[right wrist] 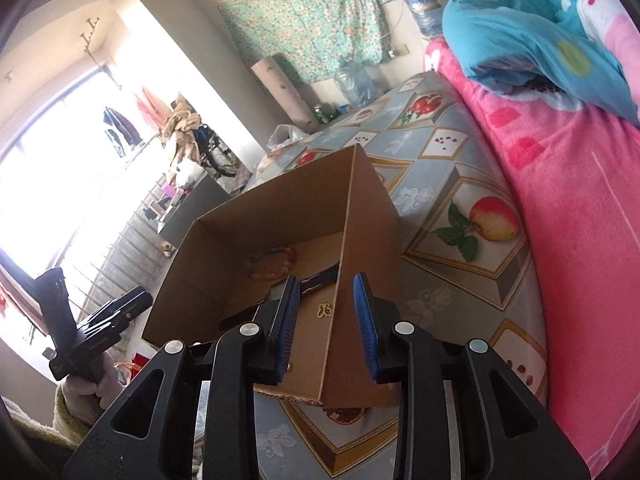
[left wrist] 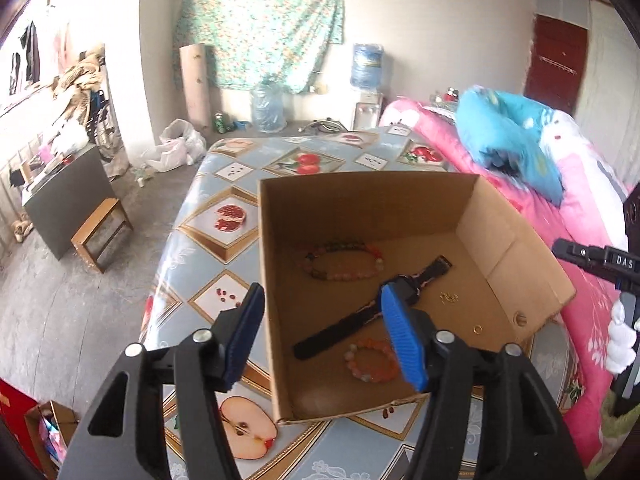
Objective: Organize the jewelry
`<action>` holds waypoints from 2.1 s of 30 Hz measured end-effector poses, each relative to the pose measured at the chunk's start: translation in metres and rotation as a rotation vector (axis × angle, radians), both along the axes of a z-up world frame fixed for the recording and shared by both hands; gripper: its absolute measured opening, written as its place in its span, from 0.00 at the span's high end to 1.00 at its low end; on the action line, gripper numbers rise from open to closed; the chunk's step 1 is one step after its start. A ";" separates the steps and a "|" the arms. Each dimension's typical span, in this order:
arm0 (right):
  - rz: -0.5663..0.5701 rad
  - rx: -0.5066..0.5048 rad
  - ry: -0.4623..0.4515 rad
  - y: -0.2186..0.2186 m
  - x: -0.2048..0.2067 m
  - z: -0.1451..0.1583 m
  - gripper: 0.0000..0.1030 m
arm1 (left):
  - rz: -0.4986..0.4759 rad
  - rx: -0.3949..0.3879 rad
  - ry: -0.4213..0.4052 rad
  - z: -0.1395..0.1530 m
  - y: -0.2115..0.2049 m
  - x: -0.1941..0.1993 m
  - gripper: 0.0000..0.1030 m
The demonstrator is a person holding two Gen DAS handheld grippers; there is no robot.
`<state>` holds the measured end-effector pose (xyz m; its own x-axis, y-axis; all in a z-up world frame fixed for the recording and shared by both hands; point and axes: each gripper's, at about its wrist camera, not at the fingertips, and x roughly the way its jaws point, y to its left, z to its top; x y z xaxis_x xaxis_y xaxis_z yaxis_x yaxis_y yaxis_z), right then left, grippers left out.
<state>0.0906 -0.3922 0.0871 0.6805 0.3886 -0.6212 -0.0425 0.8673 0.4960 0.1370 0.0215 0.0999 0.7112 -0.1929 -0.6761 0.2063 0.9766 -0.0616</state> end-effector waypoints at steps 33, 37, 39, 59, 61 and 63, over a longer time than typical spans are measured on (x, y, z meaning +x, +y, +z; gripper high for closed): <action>-0.064 -0.154 0.182 0.044 -0.078 -0.023 0.64 | -0.008 -0.277 0.190 -0.045 0.024 -0.083 0.26; -0.150 -0.277 0.058 0.057 -0.109 -0.009 0.59 | 0.050 -0.156 0.023 -0.029 0.019 -0.116 0.24; -0.192 -0.317 -0.013 0.064 -0.128 -0.003 0.49 | 0.057 -0.112 -0.023 -0.023 0.016 -0.130 0.11; -0.150 -0.367 0.068 0.123 -0.139 -0.039 0.14 | 0.096 0.027 0.063 -0.040 -0.039 -0.157 0.05; -0.144 -0.375 0.070 0.124 -0.137 -0.039 0.14 | 0.111 0.022 0.067 -0.040 -0.039 -0.155 0.05; -0.142 -0.371 0.073 0.124 -0.135 -0.039 0.14 | 0.120 0.029 0.065 -0.040 -0.040 -0.154 0.05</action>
<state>-0.0443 -0.2683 0.0480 0.6602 0.0338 -0.7503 0.1144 0.9828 0.1450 -0.0173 -0.0185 0.0600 0.6824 -0.0885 -0.7256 0.0845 0.9955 -0.0420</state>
